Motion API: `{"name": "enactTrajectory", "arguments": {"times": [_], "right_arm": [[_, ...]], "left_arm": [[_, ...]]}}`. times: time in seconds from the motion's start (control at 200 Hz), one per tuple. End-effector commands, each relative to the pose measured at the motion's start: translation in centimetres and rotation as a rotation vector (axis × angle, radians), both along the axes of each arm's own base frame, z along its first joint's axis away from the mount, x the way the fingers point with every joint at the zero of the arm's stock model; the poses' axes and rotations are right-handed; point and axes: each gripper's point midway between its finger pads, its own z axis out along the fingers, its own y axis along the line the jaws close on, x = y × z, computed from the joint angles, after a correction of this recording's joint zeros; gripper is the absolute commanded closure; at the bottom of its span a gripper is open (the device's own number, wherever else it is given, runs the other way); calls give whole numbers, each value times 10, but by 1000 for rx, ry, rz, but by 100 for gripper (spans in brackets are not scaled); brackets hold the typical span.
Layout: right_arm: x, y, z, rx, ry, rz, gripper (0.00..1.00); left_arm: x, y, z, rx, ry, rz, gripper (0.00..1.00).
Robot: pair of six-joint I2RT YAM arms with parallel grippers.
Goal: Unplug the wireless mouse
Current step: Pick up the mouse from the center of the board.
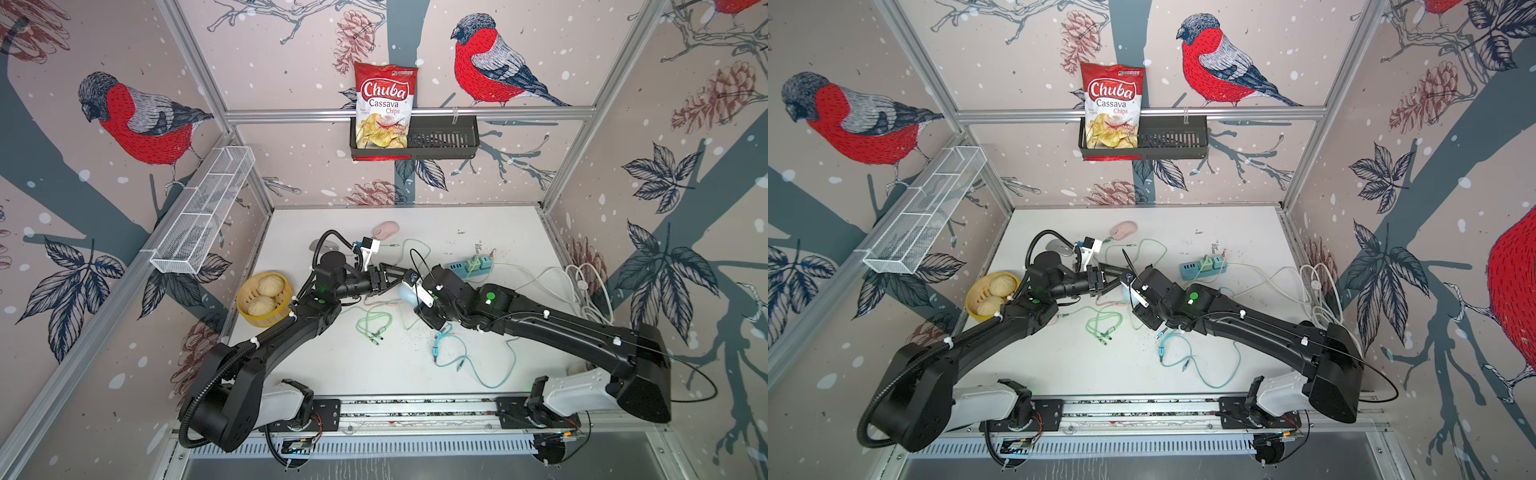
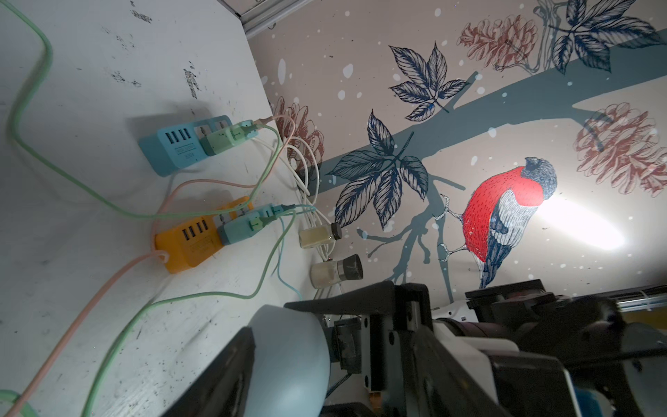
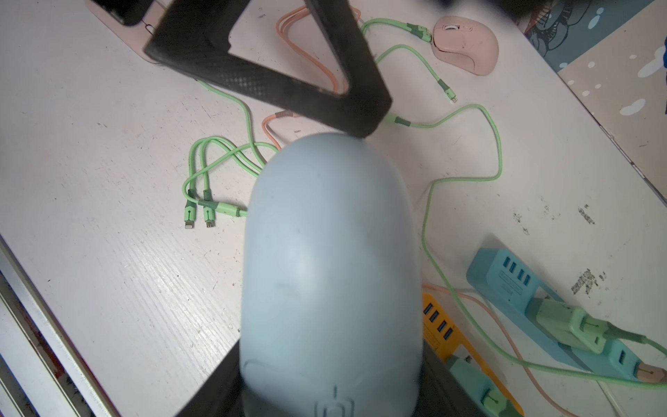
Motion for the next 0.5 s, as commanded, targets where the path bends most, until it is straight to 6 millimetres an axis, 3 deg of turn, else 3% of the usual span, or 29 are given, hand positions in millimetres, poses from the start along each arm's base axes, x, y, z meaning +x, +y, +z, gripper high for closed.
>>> {"name": "enactTrajectory", "arguments": {"times": [0.0,0.2,0.495], "right_arm": [[5,6,10,43,-23,-17,55],[7,10,17,62,-30,-16,56],[12,18,17,67,-41,-12,55]], "left_arm": [[-3,2,-21,97,4,-13,26],[-5,2,-25,90,9,-21,26],[-22,-5,-22,36,23,-96,35]]}}
